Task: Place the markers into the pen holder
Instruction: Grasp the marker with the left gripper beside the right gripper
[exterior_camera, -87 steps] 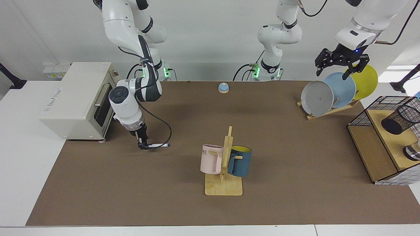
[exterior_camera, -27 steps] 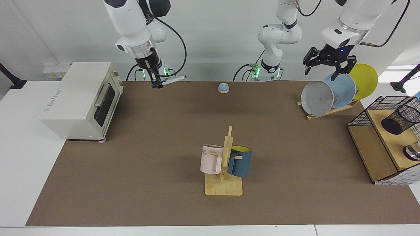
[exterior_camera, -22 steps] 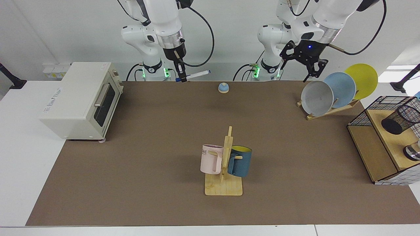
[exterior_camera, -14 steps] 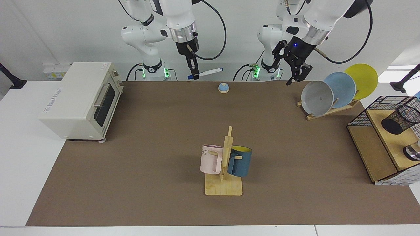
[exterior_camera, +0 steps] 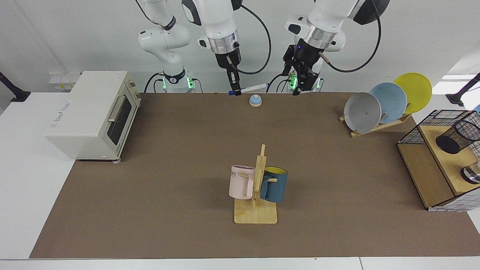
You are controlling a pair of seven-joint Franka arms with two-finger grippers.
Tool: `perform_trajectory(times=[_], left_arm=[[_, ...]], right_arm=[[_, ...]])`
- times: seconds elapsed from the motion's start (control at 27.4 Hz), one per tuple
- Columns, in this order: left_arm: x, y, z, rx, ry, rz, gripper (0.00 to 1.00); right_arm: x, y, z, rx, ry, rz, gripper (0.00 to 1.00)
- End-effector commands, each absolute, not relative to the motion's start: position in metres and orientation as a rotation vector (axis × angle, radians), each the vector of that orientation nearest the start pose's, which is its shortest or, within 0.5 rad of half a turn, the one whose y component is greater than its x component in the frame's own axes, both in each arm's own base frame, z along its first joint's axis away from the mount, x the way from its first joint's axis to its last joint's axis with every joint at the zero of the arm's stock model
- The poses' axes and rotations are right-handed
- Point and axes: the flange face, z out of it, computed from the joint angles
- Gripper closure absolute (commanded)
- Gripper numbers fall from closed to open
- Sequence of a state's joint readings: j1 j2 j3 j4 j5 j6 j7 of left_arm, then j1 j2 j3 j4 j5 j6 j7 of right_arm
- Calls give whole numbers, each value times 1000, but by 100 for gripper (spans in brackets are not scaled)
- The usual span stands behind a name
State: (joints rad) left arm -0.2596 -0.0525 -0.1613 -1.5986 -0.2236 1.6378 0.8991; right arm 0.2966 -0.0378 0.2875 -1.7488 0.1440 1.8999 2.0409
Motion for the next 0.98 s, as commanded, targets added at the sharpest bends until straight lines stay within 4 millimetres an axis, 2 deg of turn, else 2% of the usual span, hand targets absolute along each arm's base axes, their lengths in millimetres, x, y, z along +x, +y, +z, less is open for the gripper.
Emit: perform_trajectory(times=[0.0, 0.15, 0.47, 0.69, 0.84, 0.95], left_arm=[[470, -257, 640, -2648, 2012, -254, 7], [468, -262, 632, -2640, 2011, -270, 7], [455, -297, 607, -2646, 2012, -244, 9], [455, -301, 602, -2647, 2012, -244, 14], [455, -301, 602, -2648, 2013, -242, 23], [455, -301, 602, -2648, 2013, -242, 39]], right_arm=[[469, 344, 585, -2083, 2021, 120, 100], [467, 355, 581, -2059, 2032, 127, 100], [469, 357, 582, -2030, 2043, 129, 100], [473, 358, 580, -2023, 2045, 141, 100], [474, 358, 580, -2021, 2046, 142, 100], [474, 359, 580, -2021, 2043, 142, 100]])
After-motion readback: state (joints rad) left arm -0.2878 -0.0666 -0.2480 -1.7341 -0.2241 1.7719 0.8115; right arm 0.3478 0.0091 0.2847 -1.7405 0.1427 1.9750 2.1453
